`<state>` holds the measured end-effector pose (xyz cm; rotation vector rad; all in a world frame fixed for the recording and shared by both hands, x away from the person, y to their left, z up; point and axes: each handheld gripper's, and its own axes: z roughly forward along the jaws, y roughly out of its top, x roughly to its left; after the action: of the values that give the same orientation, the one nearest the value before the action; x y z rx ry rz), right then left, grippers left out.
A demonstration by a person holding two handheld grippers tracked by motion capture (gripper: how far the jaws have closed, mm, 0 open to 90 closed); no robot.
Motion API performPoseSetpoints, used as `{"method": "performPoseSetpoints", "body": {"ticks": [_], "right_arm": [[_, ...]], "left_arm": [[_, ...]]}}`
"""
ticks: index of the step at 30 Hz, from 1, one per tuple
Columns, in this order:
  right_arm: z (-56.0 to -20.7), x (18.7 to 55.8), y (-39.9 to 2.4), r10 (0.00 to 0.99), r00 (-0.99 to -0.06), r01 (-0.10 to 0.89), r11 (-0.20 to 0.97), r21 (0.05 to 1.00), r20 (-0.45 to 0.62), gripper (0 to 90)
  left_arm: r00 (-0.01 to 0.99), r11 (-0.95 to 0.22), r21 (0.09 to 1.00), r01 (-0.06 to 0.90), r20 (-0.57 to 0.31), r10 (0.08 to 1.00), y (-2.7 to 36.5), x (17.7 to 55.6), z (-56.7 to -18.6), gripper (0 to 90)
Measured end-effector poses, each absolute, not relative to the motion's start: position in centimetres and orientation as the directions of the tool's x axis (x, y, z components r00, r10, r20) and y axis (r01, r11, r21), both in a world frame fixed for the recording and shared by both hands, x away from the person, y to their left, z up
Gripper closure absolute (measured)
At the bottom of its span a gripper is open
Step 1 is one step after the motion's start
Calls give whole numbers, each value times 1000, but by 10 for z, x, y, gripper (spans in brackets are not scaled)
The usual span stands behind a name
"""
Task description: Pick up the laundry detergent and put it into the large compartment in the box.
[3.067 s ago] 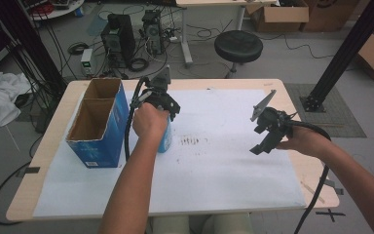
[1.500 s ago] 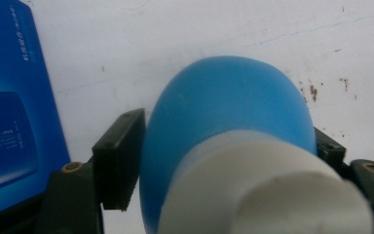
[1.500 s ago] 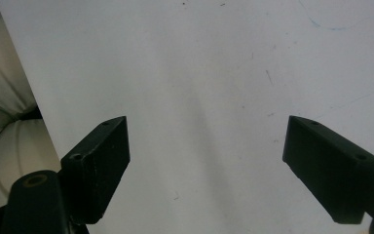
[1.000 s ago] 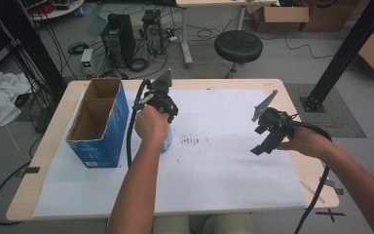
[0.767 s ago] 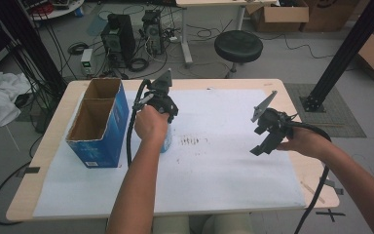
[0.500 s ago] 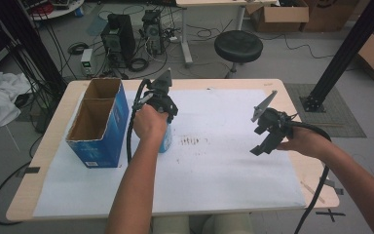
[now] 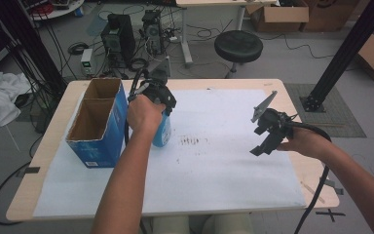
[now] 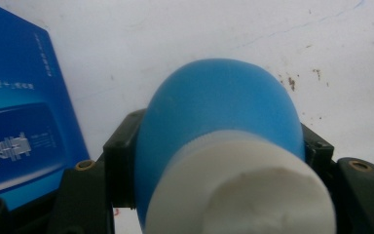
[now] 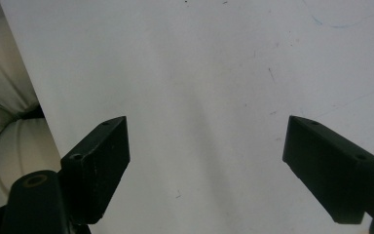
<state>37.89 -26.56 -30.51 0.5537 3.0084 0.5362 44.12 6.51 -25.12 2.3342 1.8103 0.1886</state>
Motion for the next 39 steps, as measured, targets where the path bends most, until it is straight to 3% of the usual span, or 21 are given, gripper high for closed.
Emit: {"method": "performPoseSetpoints", "body": {"ticks": [19,39], "right_arm": [[-303,377,-265,346,-938,333,878,343,25,171],[-300,376,-263,340,-940,326,880,344,22,171]], "left_arm": [[247,-233,294,927,-8,969,91,427,-165,376],[198,-186,300,936,-10,980,124,411,-124,376]]}}
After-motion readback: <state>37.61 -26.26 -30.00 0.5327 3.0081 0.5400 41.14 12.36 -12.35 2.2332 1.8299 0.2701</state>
